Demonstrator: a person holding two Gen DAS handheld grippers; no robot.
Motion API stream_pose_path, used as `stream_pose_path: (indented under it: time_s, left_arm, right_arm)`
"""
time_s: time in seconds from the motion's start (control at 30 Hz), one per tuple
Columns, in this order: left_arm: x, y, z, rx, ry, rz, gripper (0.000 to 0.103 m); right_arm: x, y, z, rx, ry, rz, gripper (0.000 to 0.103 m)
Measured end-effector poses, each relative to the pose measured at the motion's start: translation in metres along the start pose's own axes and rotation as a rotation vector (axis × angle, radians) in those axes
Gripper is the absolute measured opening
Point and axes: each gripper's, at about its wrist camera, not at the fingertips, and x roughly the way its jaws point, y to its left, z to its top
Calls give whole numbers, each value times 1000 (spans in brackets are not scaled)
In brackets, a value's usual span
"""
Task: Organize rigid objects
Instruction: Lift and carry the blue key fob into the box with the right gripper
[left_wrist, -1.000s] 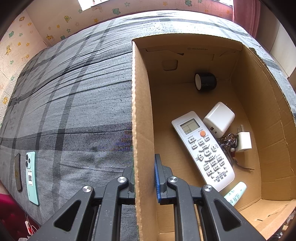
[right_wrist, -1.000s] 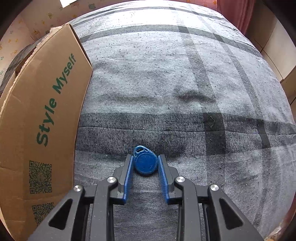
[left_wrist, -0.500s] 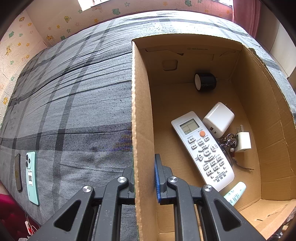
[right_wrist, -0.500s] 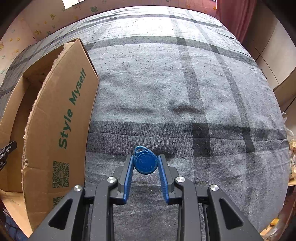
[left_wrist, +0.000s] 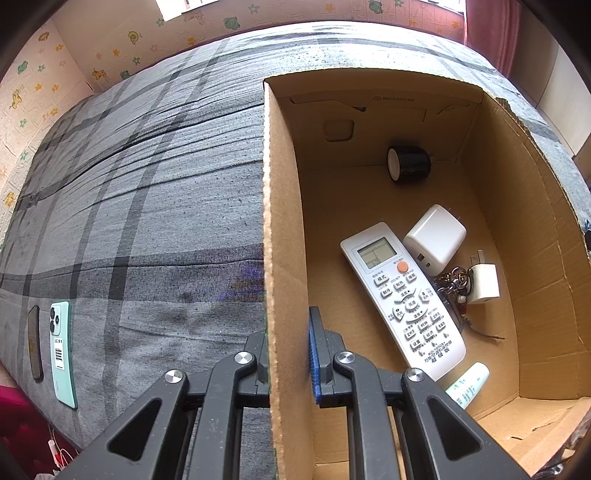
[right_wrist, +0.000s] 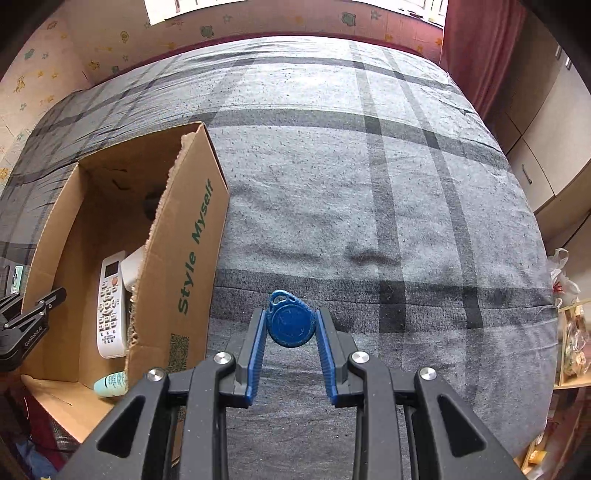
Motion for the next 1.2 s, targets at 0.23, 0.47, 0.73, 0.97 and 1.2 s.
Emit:
stream_pose_path:
  time_s: [0.23,0.47,0.73,0.97,1.2]
  left_arm:
    - [0,1,1,-2,1,-4,14]
    - [1,1,1,-1,2,-5,14]
    - [1,3,1,-3,2,-9,14]
    - [1,3,1,-4,0,-8,14]
    - [1,4,2,-7,1,-11,14]
  right_arm:
    - [-22,15,12,-35,-40,12,28]
    - [-37,34,23,-65,-70,32,28]
    - [-46,62,31,-112,-92,72,28]
    - [-43,90,35,-152,-85,117,28]
    - [-31,119,35,-188,-64,148,28]
